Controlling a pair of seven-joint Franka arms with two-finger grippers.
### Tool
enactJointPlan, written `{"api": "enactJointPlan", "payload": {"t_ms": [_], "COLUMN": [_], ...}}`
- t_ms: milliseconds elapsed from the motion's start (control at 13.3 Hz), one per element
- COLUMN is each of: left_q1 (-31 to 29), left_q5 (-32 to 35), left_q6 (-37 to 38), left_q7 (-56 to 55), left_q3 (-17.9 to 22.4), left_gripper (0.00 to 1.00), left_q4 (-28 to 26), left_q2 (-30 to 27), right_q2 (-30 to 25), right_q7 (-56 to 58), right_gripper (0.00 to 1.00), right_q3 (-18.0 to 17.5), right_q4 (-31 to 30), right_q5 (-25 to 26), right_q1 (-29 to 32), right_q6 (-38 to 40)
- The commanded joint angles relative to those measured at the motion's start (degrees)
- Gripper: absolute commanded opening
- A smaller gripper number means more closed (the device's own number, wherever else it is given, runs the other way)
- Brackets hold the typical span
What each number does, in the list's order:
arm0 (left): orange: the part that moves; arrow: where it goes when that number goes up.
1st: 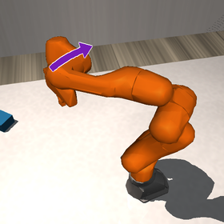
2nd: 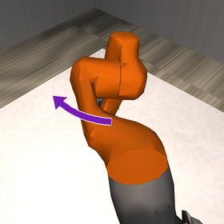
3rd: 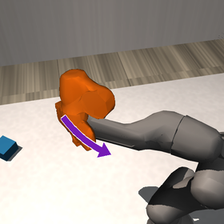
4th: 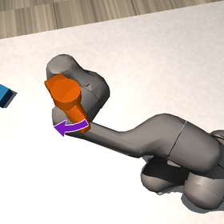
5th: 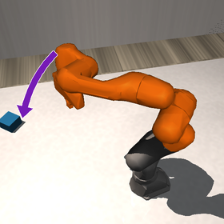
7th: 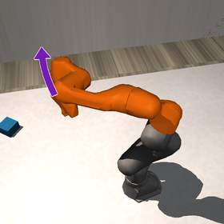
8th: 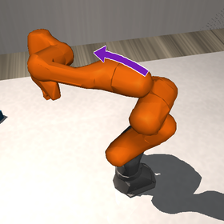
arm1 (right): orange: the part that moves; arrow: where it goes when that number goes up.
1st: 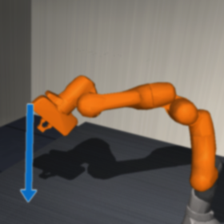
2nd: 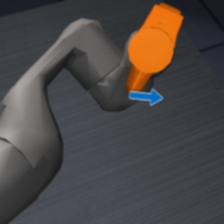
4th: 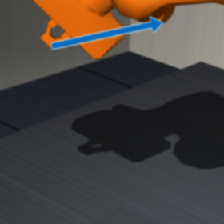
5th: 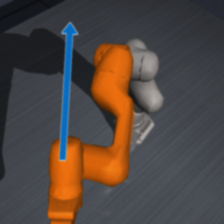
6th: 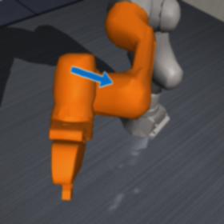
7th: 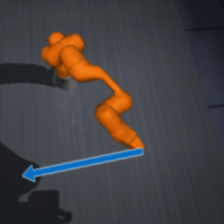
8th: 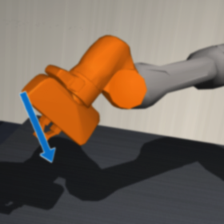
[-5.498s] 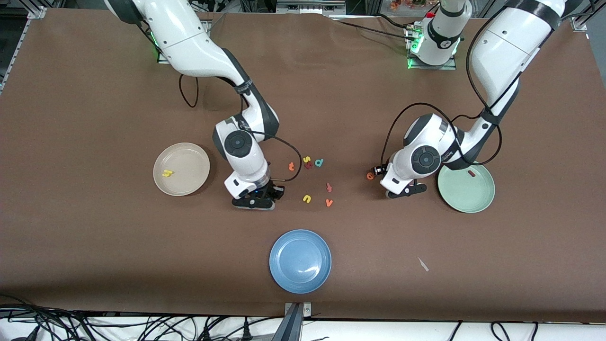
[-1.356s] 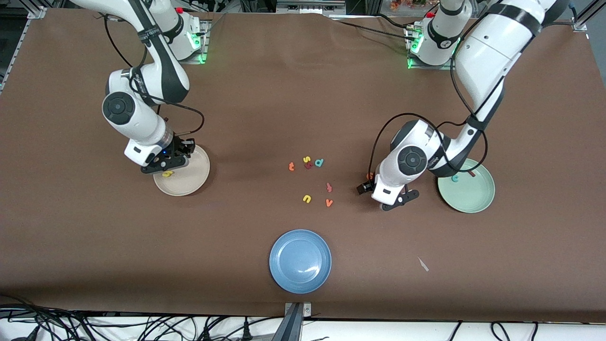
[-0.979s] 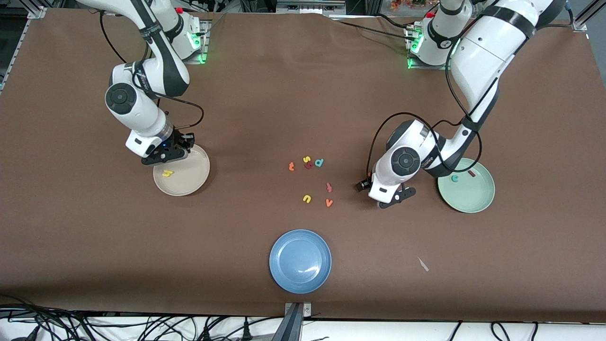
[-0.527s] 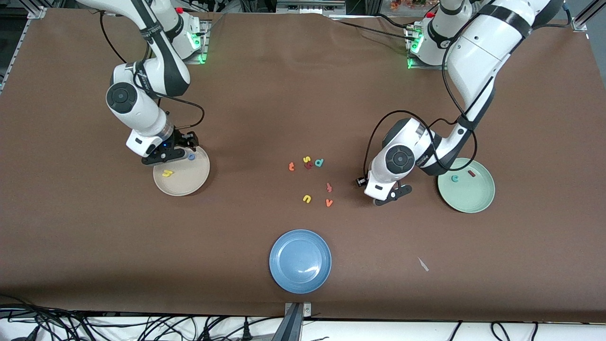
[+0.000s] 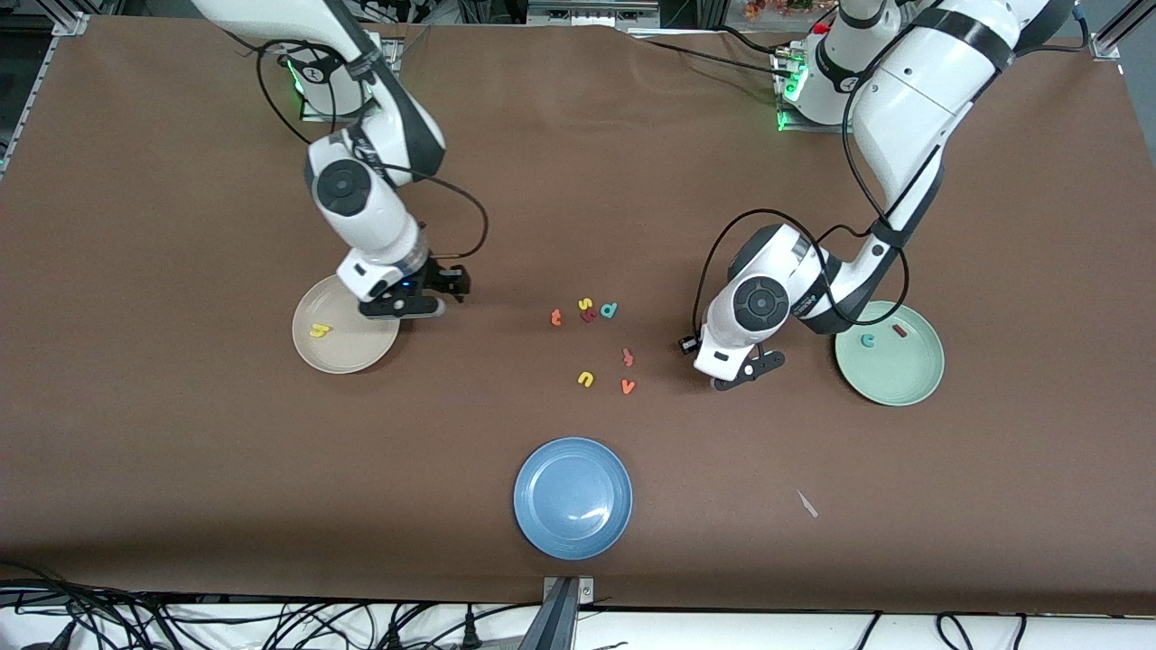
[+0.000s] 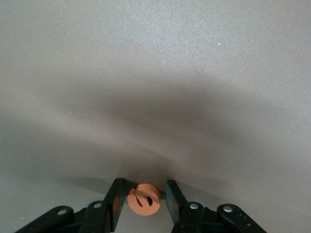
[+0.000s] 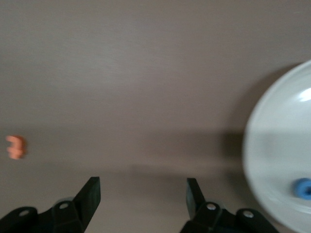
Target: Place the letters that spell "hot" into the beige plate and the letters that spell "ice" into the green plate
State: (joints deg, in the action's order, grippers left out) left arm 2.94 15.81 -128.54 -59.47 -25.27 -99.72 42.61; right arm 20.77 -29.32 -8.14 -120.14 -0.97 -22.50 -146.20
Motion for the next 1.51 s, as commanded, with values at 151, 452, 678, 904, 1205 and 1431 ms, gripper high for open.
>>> {"api": "enactJointPlan", "payload": {"t_ms": [151, 452, 678, 904, 1205, 1431], "left_q1": [0.66, 0.66, 0.57, 0.4, -0.66, -2.41], "left_q5": [0.89, 0.8, 0.89, 0.89, 0.89, 0.8], "left_q6": [2.59, 2.59, 2.59, 2.59, 3.2, 5.22], "left_q7": [-1.26, -2.05, -1.79, -1.35, -0.3, 2.42], "left_q3": [0.31, 0.31, 0.39, 0.39, 0.31, 0.31], "left_gripper": [0.42, 0.27, 0.04, 0.02, 0.02, 0.02], "left_q4": [-1.01, -0.66, -0.48, -0.39, -0.04, 0.14], "left_q2": [-0.51, -0.42, -0.42, -0.59, -2.79, -4.02], "right_q2": [10.67, 16.74, 19.39, 20.53, 22.2, 22.38], "right_q7": [-13.09, -27.17, -31.31, -31.67, -35.36, -35.45], "right_gripper": [0.82, 0.82, 0.82, 0.82, 0.77, 0.67], "right_q3": [0.32, 0.32, 0.58, 0.75, 1.19, 1.19], "right_q4": [13.5, 19.14, 21.7, 22.39, 22.58, 22.58], "right_q5": [3.85, 14.76, 15.03, 15.56, 21.18, 21.36], "right_q1": [-7.45, -10.27, -13.44, -14.23, -14.76, -14.85], "right_q6": [0.48, 0.48, 0.56, 0.56, 0.48, 0.39]}}
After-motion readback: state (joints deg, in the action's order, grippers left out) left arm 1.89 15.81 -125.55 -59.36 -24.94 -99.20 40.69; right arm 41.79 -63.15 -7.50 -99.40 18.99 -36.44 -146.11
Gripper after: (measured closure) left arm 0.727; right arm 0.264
